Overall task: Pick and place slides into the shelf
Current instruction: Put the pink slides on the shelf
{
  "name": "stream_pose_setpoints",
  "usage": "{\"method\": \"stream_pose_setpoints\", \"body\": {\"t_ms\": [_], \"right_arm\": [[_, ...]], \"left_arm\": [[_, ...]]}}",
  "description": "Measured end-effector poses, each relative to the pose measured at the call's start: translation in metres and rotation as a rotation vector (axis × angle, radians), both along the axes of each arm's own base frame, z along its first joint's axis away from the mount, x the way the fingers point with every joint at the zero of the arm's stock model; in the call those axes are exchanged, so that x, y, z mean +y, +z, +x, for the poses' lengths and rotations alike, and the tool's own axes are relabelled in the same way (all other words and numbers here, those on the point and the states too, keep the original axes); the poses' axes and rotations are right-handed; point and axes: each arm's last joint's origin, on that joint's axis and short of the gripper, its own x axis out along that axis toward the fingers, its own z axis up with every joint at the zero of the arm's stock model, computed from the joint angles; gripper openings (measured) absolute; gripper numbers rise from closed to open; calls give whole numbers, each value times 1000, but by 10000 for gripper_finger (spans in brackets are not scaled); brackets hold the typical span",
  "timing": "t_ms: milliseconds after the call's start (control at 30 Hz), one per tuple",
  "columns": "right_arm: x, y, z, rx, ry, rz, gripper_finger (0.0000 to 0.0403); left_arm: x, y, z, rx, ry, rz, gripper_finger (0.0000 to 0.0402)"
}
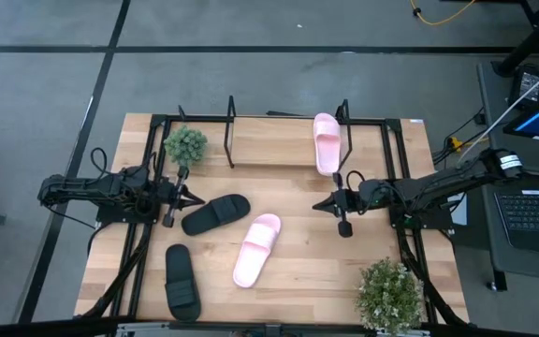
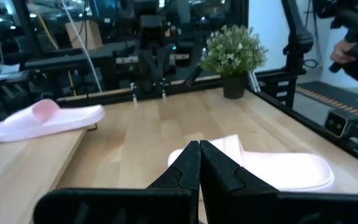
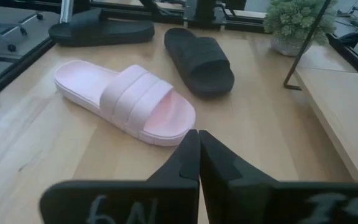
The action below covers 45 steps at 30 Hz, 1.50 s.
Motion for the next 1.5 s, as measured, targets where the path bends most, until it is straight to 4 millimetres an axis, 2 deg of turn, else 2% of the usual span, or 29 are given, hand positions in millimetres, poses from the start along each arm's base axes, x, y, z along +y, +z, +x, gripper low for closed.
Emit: {"method": "stream_pose_setpoints", "body": {"t_ms": [133, 333, 533, 933, 1233, 1367, 1500], "right_arm": [[0, 1, 0, -9, 22, -29, 3], [1, 3, 1, -31, 32, -39, 3], [1, 3, 1, -32, 34, -44, 3], [0, 2, 1, -33, 48, -91, 3], [0, 2, 1, -30, 48, -90, 3], [0, 2, 1, -30, 48, -89, 3], [0, 2, 1, -29, 47, -88, 3]], "left_arm": [[-2, 1, 4, -4, -79, -4, 0], [-2, 3, 14, 38, -77, -6, 0], [-2, 25, 29, 97, -71, -7, 0], [3, 60, 73, 196, -89, 71, 0], [3, 56, 110, 324, -179, 55, 0], [-7, 50, 128, 387, -187, 71, 0], [-21, 51, 140, 466, -104, 135, 0]]}}
